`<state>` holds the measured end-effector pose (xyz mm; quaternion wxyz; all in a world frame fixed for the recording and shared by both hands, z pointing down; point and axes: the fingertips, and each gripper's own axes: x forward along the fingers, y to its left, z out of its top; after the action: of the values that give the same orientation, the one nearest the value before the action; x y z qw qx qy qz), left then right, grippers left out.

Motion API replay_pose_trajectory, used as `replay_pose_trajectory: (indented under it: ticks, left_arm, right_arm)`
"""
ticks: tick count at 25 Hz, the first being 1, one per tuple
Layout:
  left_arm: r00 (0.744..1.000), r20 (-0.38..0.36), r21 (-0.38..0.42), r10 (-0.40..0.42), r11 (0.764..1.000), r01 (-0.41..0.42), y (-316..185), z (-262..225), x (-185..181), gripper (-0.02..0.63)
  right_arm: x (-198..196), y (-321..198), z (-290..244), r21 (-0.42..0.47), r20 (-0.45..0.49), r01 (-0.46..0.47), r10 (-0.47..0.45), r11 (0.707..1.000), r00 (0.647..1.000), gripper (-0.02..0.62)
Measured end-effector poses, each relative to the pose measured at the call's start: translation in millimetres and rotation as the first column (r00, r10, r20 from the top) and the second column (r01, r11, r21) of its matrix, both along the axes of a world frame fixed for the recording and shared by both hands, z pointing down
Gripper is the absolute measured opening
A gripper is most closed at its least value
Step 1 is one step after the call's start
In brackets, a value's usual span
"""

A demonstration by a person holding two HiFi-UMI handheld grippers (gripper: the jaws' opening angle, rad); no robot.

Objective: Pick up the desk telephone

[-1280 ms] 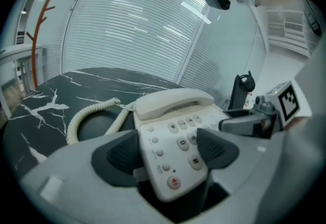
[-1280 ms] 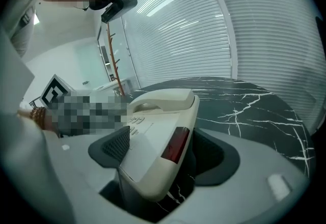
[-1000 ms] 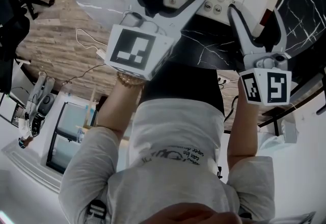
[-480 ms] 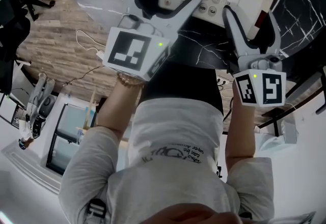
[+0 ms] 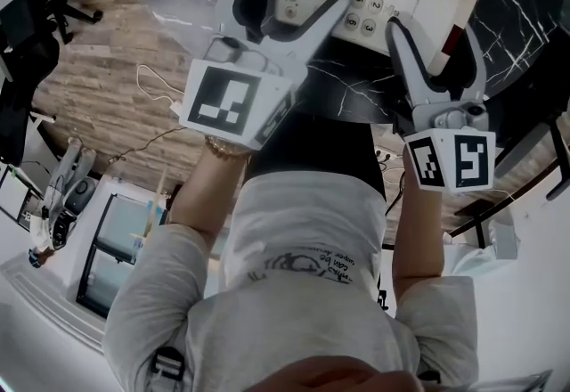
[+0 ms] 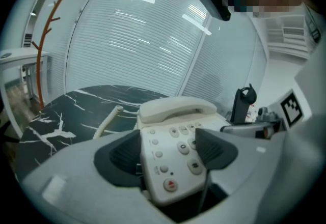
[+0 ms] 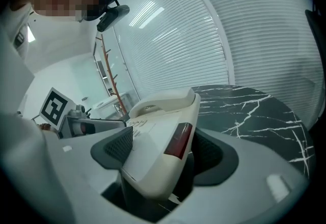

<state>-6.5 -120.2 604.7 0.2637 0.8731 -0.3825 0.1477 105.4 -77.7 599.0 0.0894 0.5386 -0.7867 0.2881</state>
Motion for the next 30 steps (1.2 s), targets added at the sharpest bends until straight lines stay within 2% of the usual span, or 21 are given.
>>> replay_pose_trajectory:
  ticks: [13,19,30]
  left_arm:
    - [1.000,-0.022,0.125,-0.021,0.992,0.023,-25,-111,10,0.327]
    - [0.999,-0.025,0.203,-0.036,0.978,0.040,-33,-174,13,0.322]
    - [0.999,-0.001,0.296,-0.042,0.954,0.041,-29,-280,11,0.319]
  right_arm:
    - [10,-21,-107,0.104,-0.014,-0.008,0.009,0.995,1.000,0.354]
    - [13,-27,-162,0.158,-0.002,-0.018,0.018,0.987,1.000,0.354]
    - [12,-23,-260,0.236,0.028,-0.029,0.023,0.971,0.999,0.354]
